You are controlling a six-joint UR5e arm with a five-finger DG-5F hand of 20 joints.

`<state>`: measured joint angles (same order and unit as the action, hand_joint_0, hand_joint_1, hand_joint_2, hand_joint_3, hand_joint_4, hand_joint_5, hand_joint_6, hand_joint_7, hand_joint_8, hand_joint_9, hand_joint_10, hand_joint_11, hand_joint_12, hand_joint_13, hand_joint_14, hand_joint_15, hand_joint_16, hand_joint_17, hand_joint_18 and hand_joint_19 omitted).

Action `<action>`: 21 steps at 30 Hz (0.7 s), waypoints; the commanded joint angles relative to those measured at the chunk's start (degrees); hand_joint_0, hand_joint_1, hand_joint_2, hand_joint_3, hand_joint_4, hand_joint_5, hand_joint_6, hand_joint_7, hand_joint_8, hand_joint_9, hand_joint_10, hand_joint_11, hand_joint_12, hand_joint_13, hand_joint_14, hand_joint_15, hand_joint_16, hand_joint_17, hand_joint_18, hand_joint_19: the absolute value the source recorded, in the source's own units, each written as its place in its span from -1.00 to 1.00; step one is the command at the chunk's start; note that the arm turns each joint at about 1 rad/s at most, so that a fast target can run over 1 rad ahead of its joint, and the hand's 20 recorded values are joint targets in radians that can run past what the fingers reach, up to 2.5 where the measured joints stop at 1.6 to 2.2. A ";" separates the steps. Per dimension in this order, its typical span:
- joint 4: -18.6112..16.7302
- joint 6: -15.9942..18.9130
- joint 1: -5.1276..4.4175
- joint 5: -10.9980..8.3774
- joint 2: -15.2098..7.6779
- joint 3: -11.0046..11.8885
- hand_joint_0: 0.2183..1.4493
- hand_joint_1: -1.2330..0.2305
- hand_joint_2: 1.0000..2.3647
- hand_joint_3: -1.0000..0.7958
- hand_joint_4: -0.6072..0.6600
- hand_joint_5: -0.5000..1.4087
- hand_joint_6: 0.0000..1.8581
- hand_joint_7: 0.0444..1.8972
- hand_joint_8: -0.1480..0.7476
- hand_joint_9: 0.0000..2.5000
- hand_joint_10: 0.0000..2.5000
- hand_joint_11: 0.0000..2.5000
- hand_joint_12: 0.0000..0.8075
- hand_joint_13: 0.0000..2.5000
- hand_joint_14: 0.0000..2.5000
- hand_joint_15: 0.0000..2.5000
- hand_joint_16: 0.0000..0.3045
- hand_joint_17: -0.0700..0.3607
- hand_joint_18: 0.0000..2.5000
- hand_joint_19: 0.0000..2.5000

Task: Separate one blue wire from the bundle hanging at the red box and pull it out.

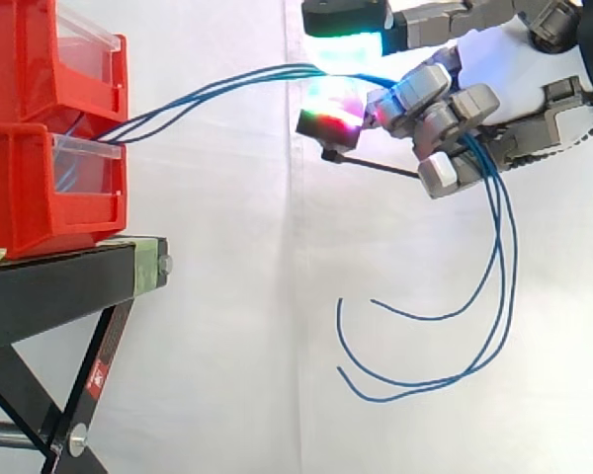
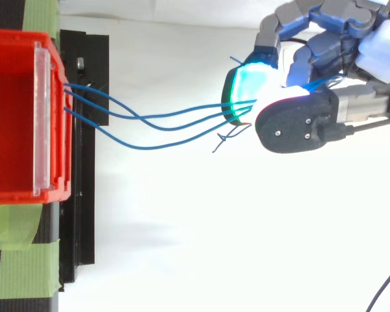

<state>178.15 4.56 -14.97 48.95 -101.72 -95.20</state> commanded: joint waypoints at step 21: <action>0.00 0.01 0.03 0.00 0.03 0.01 -0.52 -0.33 -0.99 -0.35 0.27 -0.68 0.00 -0.08 0.10 -0.07 -0.33 0.22 0.12 -0.12 0.08 0.16 -0.64 -0.10 -0.06 -0.19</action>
<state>178.14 4.57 -14.94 48.95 -101.69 -95.20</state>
